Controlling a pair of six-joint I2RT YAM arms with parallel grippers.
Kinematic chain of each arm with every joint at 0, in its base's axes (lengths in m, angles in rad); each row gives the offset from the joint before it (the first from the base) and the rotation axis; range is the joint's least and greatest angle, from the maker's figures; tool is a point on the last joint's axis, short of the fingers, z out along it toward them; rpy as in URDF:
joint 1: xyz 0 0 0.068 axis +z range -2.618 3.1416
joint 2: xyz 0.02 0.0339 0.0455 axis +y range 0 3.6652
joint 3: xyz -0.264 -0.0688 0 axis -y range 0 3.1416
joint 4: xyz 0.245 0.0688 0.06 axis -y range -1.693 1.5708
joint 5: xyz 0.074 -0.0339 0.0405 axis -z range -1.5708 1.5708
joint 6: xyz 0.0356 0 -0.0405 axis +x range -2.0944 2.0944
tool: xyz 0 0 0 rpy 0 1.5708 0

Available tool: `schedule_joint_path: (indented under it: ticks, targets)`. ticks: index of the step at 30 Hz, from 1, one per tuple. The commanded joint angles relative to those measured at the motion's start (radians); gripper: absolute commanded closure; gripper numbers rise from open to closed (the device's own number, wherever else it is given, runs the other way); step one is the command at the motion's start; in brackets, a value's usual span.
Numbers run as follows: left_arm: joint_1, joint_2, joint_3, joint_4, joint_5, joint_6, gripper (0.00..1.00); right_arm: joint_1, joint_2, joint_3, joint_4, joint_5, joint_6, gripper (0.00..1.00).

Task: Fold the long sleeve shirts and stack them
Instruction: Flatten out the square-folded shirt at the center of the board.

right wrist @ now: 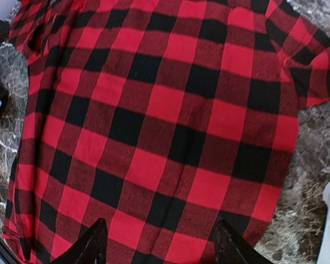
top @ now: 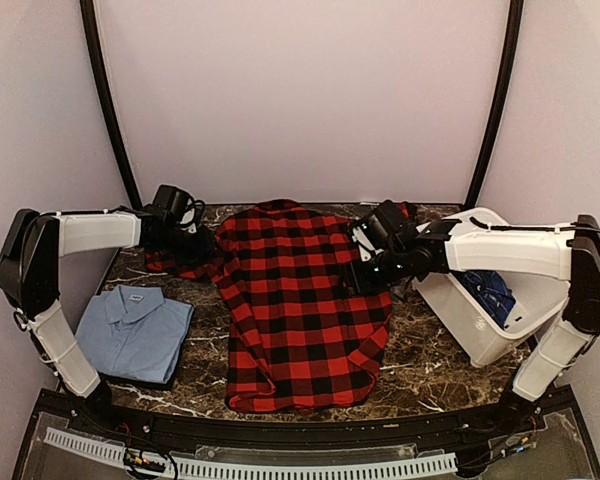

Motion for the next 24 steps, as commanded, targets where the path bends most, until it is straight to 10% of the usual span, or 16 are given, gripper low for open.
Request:
schedule_joint_path:
  ticks: [1, 24]
  targets:
    - [-0.028, 0.015, -0.063, 0.139, 0.105, -0.070, 0.59, 0.050, -0.013, -0.096, 0.108, -0.055, 0.087, 0.38]
    - [0.022, 0.155, -0.038, -0.011, -0.135, 0.046, 0.76, 0.085, 0.021, -0.388, 0.147, -0.014, 0.211, 0.38]
